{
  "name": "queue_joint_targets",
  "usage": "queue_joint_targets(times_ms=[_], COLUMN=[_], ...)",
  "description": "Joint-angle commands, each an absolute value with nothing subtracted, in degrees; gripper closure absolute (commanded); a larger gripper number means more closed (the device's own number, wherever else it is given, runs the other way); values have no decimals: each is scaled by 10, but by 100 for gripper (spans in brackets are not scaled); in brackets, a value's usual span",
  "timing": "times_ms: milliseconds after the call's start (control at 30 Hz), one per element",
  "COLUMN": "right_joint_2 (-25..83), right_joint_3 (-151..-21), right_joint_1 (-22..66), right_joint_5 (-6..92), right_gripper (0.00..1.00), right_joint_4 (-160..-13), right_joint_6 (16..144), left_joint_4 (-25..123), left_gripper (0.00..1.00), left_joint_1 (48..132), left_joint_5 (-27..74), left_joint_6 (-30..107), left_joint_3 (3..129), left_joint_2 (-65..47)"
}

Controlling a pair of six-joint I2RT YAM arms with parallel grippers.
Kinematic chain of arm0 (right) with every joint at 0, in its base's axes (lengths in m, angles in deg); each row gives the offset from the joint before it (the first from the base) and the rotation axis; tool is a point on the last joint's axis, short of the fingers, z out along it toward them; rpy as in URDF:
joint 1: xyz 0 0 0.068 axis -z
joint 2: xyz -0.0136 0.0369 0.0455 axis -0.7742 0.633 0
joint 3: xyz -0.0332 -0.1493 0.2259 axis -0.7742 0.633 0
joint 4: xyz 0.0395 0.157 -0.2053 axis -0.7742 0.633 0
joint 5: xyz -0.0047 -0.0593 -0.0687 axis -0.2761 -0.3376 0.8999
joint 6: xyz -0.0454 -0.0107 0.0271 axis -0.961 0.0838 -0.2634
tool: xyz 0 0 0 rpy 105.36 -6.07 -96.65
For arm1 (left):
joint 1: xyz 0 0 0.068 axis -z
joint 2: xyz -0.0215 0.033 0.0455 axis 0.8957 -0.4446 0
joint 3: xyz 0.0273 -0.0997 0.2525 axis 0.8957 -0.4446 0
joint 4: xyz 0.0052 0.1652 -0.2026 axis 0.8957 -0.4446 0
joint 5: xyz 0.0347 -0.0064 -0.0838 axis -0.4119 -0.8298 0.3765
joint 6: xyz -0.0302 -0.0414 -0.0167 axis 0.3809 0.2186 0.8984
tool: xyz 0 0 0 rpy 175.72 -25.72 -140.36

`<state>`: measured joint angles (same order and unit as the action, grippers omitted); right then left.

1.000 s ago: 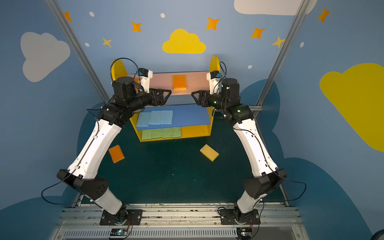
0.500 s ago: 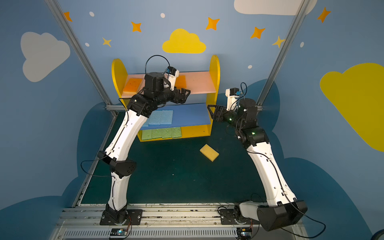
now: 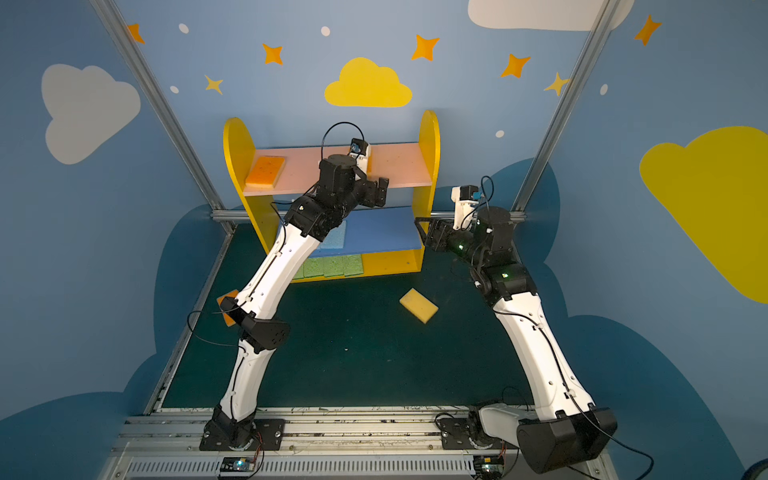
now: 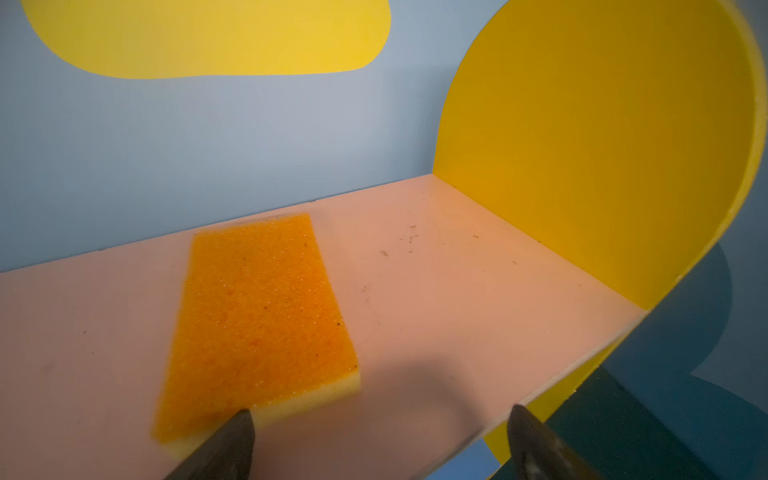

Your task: Place and organize the cleaning sponges onto the shelf

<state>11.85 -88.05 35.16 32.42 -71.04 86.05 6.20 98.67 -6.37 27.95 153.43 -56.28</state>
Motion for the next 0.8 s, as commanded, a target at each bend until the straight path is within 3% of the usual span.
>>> queue_joint_targets(times_ms=[0, 333, 767], right_joint_2=[107, 105, 110], right_joint_3=[-874, -870, -868], right_joint_1=[353, 353, 353], right_joint_5=[321, 319, 312], right_gripper=[29, 30, 31], right_joint_4=[-733, -737, -747], right_joint_6=[866, 868, 881], left_joint_4=[81, 68, 35], left_gripper=[7, 29, 34], left_joint_1=[983, 981, 969], left_joint_5=[-105, -118, -122], left_joint_6=[287, 287, 278], left_joint_3=[1544, 1544, 1517], left_joint_2=[-576, -580, -509])
